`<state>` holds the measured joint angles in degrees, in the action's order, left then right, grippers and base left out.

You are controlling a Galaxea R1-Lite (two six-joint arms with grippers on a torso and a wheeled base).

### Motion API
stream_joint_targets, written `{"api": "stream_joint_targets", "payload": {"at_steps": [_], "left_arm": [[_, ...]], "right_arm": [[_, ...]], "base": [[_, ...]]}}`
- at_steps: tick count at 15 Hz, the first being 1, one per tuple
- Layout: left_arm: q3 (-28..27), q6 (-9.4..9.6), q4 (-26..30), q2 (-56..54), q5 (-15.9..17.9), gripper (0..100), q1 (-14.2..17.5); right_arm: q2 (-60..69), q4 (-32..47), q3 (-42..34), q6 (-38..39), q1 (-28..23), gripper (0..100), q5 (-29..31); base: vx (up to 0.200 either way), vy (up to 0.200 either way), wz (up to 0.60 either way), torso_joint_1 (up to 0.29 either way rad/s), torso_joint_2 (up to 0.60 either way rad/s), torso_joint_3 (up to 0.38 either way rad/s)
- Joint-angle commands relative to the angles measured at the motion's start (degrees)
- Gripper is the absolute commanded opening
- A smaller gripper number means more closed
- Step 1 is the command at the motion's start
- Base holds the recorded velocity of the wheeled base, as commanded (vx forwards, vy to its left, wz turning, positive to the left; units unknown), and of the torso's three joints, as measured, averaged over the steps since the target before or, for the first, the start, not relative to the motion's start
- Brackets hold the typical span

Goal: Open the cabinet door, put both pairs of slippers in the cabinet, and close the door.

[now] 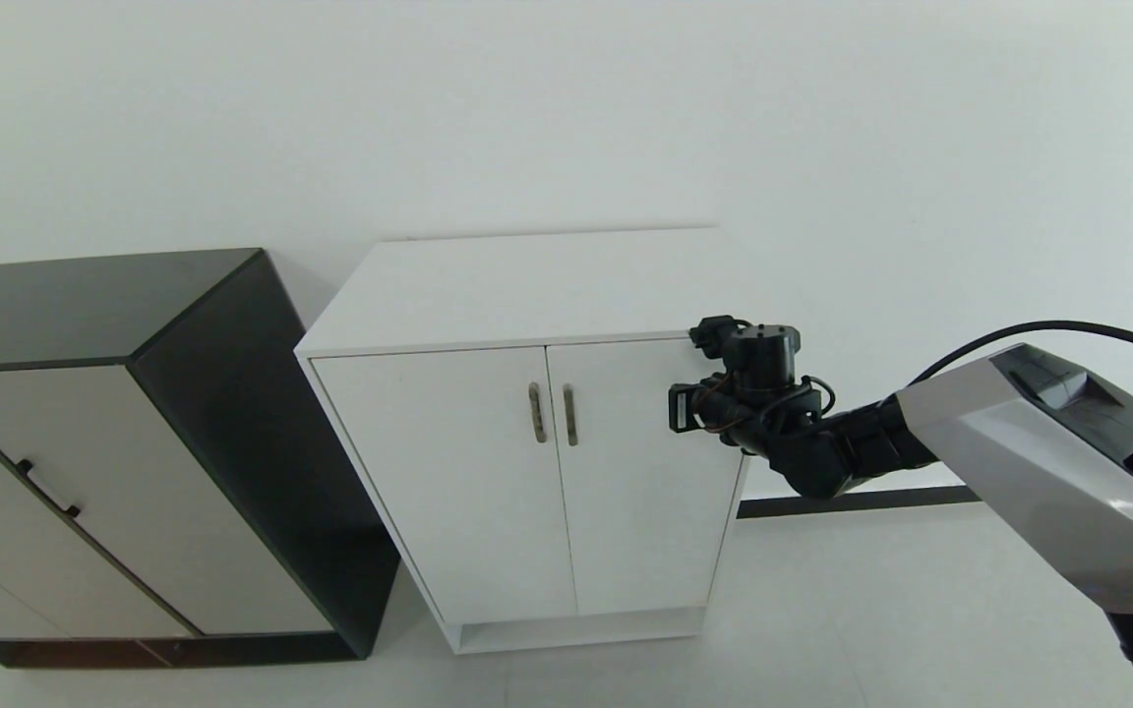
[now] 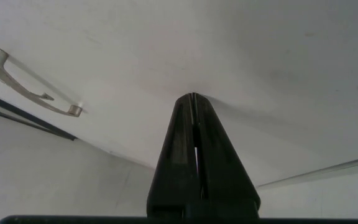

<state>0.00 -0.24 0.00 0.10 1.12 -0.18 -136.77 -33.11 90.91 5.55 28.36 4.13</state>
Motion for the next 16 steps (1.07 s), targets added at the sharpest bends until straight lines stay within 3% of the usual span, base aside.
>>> {"api": "stream_joint_targets", "payload": {"at_steps": [1, 11, 15, 16], "left_arm": [[0.00, -0.02, 0.00, 0.08, 0.02, 0, 0.01], [0.00, -0.02, 0.00, 0.08, 0.02, 0, 0.01], [0.00, -0.02, 0.00, 0.08, 0.02, 0, 0.01], [0.00, -0.02, 0.00, 0.08, 0.02, 0, 0.01]], "right_arm": [[-0.52, -0.03, 0.68, -0.01, -0.05, 0, 0.00], [-0.52, -0.55, 0.68, -0.98, -0.41, 0, 2.37], [5.72, -1.61, -7.15, -0.98, 0.21, 0, 2.90], [9.50, -3.89, -12.86, -0.98, 0.56, 0, 2.90]], "base": [[0.000, 0.000, 0.00, 0.000, 0.00, 0.000], [0.000, 0.000, 0.00, 0.000, 0.00, 0.000], [0.000, 0.000, 0.00, 0.000, 0.00, 0.000], [0.000, 0.000, 0.00, 0.000, 0.00, 0.000]]}}
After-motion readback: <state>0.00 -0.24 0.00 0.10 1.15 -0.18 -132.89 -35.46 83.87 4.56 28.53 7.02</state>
